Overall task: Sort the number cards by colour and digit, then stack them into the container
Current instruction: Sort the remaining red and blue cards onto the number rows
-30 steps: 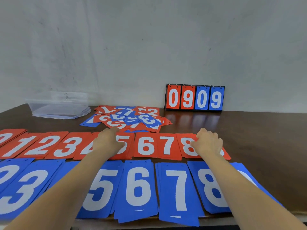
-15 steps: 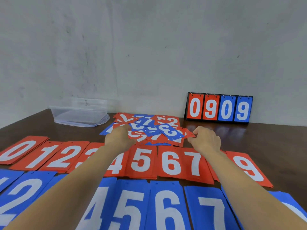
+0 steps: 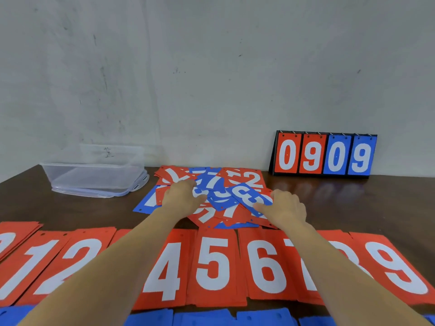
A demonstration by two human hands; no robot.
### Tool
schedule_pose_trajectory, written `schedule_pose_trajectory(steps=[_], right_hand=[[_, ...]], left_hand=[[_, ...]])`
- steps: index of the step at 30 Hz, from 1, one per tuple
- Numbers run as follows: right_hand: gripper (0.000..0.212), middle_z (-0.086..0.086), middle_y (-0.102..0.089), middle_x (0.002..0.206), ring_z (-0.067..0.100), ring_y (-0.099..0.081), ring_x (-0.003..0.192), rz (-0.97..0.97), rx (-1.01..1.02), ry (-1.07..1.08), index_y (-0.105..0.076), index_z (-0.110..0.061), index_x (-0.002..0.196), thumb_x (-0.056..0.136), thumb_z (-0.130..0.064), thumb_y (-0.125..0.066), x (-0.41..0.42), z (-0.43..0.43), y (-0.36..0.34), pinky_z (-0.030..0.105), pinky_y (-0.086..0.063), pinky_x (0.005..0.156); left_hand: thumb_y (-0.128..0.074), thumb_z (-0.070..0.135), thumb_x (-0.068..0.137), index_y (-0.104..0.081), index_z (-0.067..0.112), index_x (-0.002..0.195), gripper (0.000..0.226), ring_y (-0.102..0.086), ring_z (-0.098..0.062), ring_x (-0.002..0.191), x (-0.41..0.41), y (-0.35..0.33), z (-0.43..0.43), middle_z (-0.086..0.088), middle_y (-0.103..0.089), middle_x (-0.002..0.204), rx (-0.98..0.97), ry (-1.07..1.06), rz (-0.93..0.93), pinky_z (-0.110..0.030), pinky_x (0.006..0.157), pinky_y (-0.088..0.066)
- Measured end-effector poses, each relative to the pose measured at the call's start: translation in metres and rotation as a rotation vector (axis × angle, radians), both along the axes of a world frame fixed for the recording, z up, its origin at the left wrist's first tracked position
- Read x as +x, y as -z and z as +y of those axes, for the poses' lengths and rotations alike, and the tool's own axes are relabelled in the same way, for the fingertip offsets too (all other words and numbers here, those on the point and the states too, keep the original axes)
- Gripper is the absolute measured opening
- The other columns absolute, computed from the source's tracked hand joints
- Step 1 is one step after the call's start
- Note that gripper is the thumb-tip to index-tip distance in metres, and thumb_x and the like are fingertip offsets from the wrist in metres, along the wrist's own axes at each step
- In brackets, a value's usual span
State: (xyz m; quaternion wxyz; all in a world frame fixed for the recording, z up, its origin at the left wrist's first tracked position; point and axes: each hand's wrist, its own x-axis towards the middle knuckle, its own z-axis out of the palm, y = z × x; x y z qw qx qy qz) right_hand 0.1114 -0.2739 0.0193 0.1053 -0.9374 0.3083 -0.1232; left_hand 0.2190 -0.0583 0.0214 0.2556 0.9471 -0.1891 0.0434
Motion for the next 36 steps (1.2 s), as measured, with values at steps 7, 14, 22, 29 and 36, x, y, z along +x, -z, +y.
schedule_pose_trajectory(steps=[7,14,22,29,36], right_hand=[[0.088,0.002,-0.045,0.143,0.024,-0.041,0.131,0.129,0.004,-0.096,-0.040,-0.022,0.137,0.072,-0.080,-0.053,0.014,-0.012,0.023,0.043,-0.036,0.107],[0.090,0.005,-0.037,0.150,0.026,-0.031,0.138,0.244,-0.109,-0.119,-0.039,-0.024,0.142,0.076,-0.085,-0.036,0.011,-0.016,0.028,0.048,-0.026,0.112],[0.082,0.002,-0.046,0.141,0.024,-0.037,0.132,0.166,0.001,-0.108,-0.044,-0.024,0.135,0.075,-0.080,-0.050,0.006,-0.016,0.022,0.045,-0.030,0.107],[0.083,0.007,-0.043,0.140,0.026,-0.038,0.129,0.119,0.042,-0.032,-0.044,-0.017,0.136,0.076,-0.072,-0.060,0.015,-0.014,0.013,0.040,-0.035,0.102],[0.080,0.007,-0.044,0.135,0.025,-0.038,0.125,0.122,0.063,-0.033,-0.046,-0.020,0.131,0.072,-0.070,-0.065,0.023,-0.018,0.015,0.038,-0.036,0.099]], left_hand=[[-0.052,0.057,0.091,-0.015,0.019,0.154,0.083,-0.015,-0.023,0.148,0.025,0.013,-0.032,-0.003,-0.019,0.160,0.327,0.208,0.061,-0.046,0.117,-0.014],[-0.031,0.047,0.102,-0.031,0.021,0.149,0.054,-0.036,-0.018,0.137,0.018,0.010,-0.030,-0.001,-0.042,0.147,0.524,0.270,-0.013,-0.043,0.114,-0.014],[-0.031,0.045,0.103,-0.049,0.029,0.139,0.043,-0.045,-0.015,0.131,-0.009,0.006,-0.001,0.008,-0.051,0.142,0.564,0.229,-0.095,-0.041,0.114,-0.016],[-0.048,0.072,0.084,-0.028,0.014,0.149,0.089,-0.059,-0.022,0.108,0.003,0.010,-0.021,-0.004,-0.063,0.119,0.303,-0.088,-0.024,-0.033,0.087,-0.048],[-0.058,0.072,0.078,-0.020,0.010,0.152,0.103,-0.048,-0.027,0.127,0.017,0.025,-0.036,-0.007,-0.053,0.136,0.272,-0.154,-0.051,-0.042,0.102,-0.039]])
